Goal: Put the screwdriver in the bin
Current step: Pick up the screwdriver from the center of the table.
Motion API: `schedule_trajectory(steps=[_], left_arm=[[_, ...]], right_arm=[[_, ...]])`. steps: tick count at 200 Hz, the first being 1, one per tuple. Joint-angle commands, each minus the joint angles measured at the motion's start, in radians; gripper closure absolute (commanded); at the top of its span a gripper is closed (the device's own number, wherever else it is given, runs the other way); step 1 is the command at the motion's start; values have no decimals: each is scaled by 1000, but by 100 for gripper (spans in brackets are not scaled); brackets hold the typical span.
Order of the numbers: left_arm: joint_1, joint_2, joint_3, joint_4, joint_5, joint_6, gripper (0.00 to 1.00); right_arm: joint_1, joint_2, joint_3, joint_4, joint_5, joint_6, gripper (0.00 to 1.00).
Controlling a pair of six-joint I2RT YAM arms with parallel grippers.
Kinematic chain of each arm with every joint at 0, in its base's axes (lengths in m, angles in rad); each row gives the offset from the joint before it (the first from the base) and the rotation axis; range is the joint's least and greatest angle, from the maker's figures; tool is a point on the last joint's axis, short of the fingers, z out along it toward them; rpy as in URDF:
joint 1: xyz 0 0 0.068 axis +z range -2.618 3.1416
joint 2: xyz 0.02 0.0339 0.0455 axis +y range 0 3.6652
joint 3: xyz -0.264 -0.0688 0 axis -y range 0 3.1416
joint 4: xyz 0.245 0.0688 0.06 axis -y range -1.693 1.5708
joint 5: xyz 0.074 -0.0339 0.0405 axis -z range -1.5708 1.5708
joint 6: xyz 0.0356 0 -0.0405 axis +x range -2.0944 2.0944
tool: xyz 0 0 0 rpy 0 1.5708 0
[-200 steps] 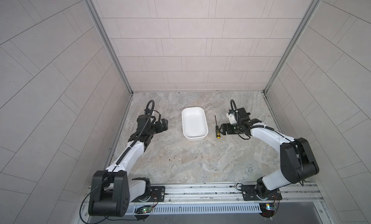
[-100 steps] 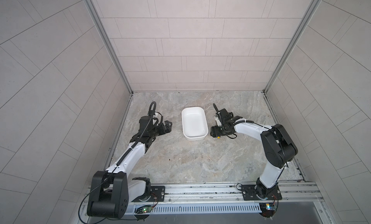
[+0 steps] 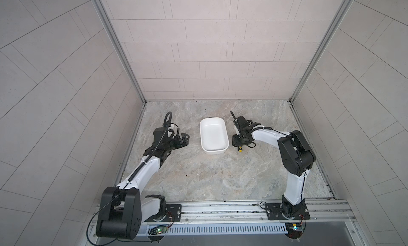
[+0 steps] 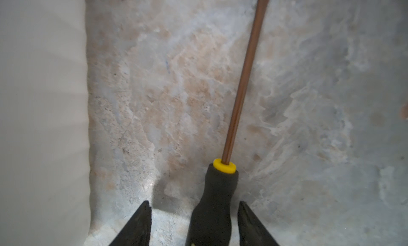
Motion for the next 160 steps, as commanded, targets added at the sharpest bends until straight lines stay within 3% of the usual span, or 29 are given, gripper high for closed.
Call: schedule_trajectory(steps=[1, 84, 129, 160], left_arm=[[-4, 10, 13, -9, -2, 18, 0], [-6, 12, 13, -15, -14, 19, 0], [-8, -9, 6, -25, -21, 20, 0], [-8, -13, -2, -20, -28, 24, 0]], right_arm=[[3, 5, 2, -46, 15, 12, 48], [-7, 15, 3, -75, -29, 21, 90], [-63, -61, -20, -58, -124, 70, 100], [-115, -180, -22, -63, -217, 126, 100]])
